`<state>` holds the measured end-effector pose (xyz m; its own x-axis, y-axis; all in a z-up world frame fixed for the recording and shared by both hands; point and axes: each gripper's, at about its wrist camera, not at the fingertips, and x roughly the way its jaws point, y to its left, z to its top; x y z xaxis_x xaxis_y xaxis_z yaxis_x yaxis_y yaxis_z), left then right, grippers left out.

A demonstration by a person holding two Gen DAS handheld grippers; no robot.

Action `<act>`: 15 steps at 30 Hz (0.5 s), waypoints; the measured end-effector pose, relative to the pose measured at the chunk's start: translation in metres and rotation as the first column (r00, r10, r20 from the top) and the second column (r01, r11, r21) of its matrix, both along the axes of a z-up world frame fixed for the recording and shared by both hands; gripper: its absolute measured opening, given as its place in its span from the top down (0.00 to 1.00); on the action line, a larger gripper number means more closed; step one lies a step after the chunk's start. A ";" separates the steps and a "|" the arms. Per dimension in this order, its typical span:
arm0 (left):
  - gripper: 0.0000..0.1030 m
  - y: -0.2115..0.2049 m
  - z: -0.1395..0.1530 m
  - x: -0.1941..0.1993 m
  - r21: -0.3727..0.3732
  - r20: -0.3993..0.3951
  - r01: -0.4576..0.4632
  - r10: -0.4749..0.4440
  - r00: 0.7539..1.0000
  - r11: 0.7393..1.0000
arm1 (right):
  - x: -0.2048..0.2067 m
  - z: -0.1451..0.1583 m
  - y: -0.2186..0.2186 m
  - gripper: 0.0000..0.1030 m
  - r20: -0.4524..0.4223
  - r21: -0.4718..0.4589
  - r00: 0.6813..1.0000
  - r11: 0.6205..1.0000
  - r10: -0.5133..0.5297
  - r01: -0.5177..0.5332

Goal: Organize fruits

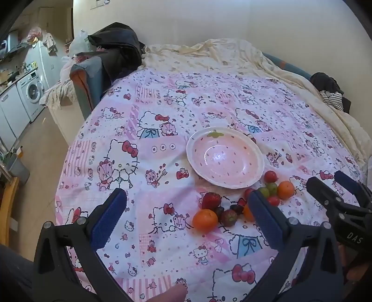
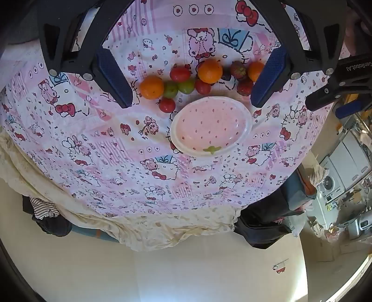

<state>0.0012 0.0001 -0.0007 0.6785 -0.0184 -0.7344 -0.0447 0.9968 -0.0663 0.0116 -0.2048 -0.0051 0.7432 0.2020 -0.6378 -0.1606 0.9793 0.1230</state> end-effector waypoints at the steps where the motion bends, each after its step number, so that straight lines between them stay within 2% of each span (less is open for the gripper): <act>1: 0.00 0.000 -0.001 0.001 -0.001 -0.004 0.000 0.000 1.000 1.000 | 0.000 0.000 0.000 0.00 -0.001 0.001 1.000 1.000 0.001 -0.001; 3: 0.00 -0.002 0.000 0.002 0.028 0.003 0.000 0.000 1.000 1.000 | 0.000 0.000 0.000 0.00 0.000 0.006 1.000 1.000 0.000 0.000; 10: 0.00 0.013 0.000 0.001 0.011 0.016 -0.017 0.017 1.000 1.000 | 0.000 -0.001 0.000 0.00 -0.002 0.002 1.000 1.000 -0.001 0.001; 15: 0.00 0.005 0.000 -0.001 0.017 0.018 -0.023 0.023 1.000 1.000 | 0.000 -0.001 -0.001 0.00 -0.001 0.003 1.000 1.000 0.000 0.000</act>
